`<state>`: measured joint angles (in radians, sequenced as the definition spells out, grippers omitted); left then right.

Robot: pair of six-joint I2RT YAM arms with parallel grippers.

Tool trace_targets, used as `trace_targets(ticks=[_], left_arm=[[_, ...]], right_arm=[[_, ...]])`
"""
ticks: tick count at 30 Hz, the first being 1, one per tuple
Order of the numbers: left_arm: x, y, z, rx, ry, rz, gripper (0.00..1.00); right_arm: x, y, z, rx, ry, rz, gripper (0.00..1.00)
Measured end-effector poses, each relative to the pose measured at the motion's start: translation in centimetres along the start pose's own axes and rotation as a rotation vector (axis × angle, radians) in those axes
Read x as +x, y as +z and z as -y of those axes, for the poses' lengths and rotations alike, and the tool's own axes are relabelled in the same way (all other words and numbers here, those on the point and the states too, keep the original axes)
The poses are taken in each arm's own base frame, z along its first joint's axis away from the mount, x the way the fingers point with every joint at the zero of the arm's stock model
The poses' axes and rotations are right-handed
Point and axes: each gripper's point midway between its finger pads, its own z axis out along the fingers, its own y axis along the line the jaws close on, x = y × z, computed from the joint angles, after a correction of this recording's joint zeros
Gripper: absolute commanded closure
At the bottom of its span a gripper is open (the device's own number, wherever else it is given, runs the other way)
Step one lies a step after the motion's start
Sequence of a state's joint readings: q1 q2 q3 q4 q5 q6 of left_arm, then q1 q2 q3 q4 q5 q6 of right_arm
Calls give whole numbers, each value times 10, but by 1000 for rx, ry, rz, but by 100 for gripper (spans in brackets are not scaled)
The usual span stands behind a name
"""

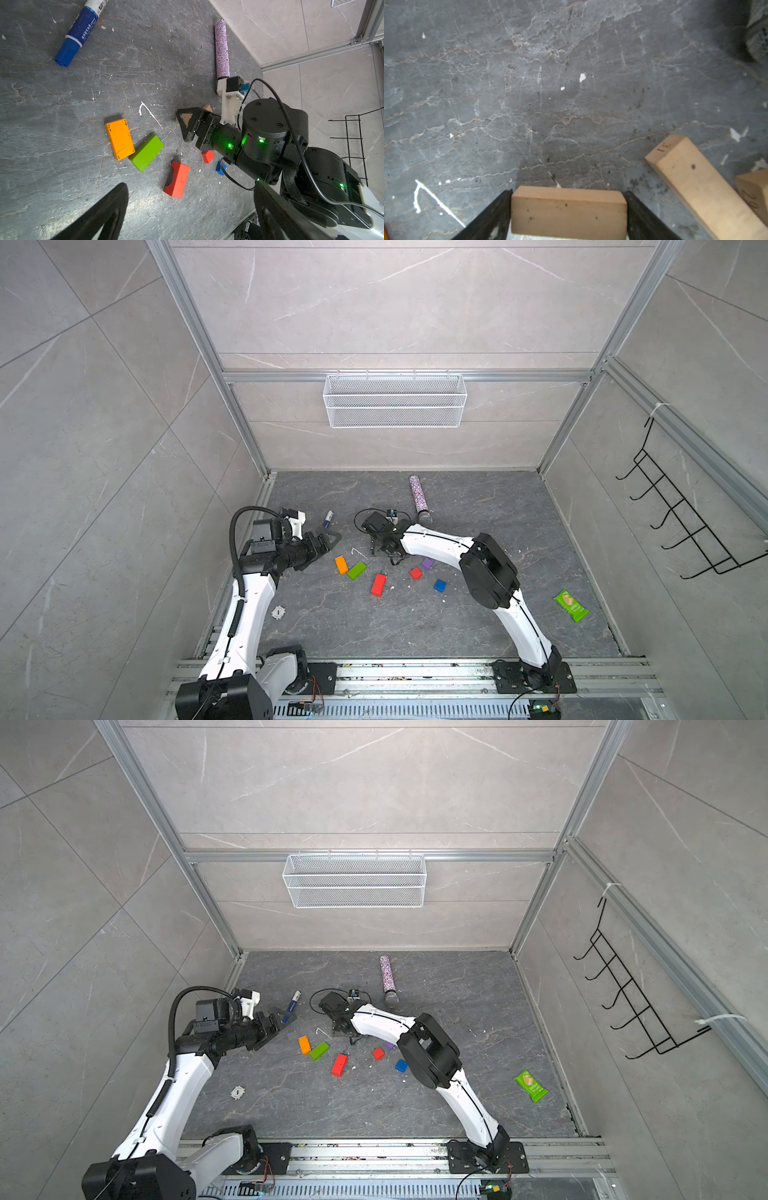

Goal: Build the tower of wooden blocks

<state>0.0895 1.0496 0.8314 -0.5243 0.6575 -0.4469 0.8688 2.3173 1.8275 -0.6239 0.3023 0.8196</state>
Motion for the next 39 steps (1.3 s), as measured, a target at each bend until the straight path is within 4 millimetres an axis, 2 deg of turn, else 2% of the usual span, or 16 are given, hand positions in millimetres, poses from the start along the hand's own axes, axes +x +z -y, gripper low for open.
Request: trace_targets(ticks=[6, 9, 18, 21, 26, 29, 32, 35, 37, 39], left_arm=[[0, 0, 0, 1, 1, 1, 4], [0, 0, 0, 1, 1, 1, 4], [1, 1, 2, 3, 5, -4, 6], [3, 2, 3, 6, 10, -10, 7], [10, 9, 8, 4, 31, -41, 7], [18, 16, 8, -19, 47, -68, 7], [32, 28, 12, -51, 92, -112, 7], [47, 44, 24, -90, 166, -166, 8], [53, 55, 33, -109, 213, -193, 16], [53, 67, 37, -136, 242, -207, 18]], right_arm=[[0, 0, -1, -3, 1, 0, 12], [-1, 0, -1, -6, 1, 2, 1], [-9, -6, -4, -39, -23, 33, 1], [-19, -20, -4, -62, -44, 60, 1], [-42, -61, 1, -121, -55, 136, 1], [-56, -87, 16, -155, -44, 180, 1], [-64, -108, 43, -179, -24, 214, 1], [-65, -123, 71, -184, -11, 226, 1], [-63, -131, 81, -193, -17, 229, 1], [-56, -139, 87, -208, -33, 226, 1]])
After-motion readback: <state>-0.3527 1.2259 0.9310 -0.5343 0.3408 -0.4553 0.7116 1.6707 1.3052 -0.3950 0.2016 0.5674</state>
